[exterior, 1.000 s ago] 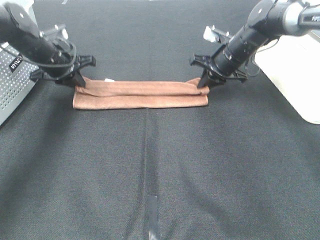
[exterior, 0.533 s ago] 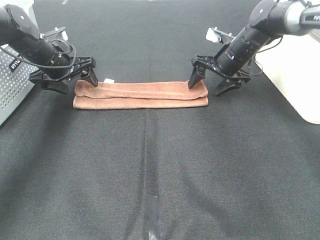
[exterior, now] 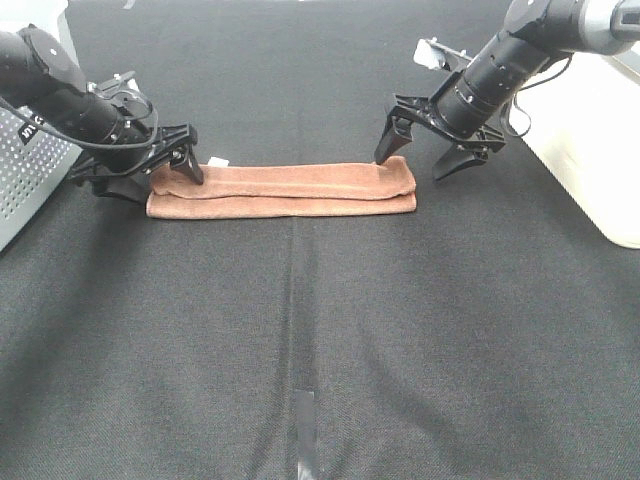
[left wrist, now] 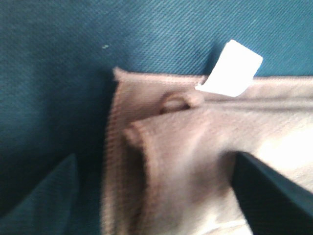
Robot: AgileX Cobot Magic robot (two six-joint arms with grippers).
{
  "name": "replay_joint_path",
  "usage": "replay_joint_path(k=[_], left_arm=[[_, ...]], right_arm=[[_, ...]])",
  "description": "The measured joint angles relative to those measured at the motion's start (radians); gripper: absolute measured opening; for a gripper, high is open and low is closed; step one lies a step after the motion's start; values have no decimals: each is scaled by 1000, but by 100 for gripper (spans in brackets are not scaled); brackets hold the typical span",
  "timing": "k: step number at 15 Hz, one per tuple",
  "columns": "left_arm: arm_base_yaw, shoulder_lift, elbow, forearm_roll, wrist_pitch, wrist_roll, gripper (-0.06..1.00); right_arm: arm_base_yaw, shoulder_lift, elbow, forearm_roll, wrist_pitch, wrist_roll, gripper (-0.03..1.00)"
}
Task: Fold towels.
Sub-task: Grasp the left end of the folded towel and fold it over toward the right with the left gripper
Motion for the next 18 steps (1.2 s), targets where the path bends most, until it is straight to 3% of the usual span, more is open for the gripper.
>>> replay_joint_path(k=[2,6,10,14,18], left_arm=[[-4,6,-2,-13,-4,0,61],[-9,14,-2,-23,-3,38,7],[11,-16,-2,22,40,43,7],[71,-106,-64,202,166,26,7],[44,-153,-140,210,251,-4,7]], right_arm=[[0,0,0,-1,0,0,87],[0,0,0,-7,3,7,87],[0,-4,0,-7,60,49,87],[0,-47,0,-12,93,51,87],[0,-97,0,-12,94,51,87]])
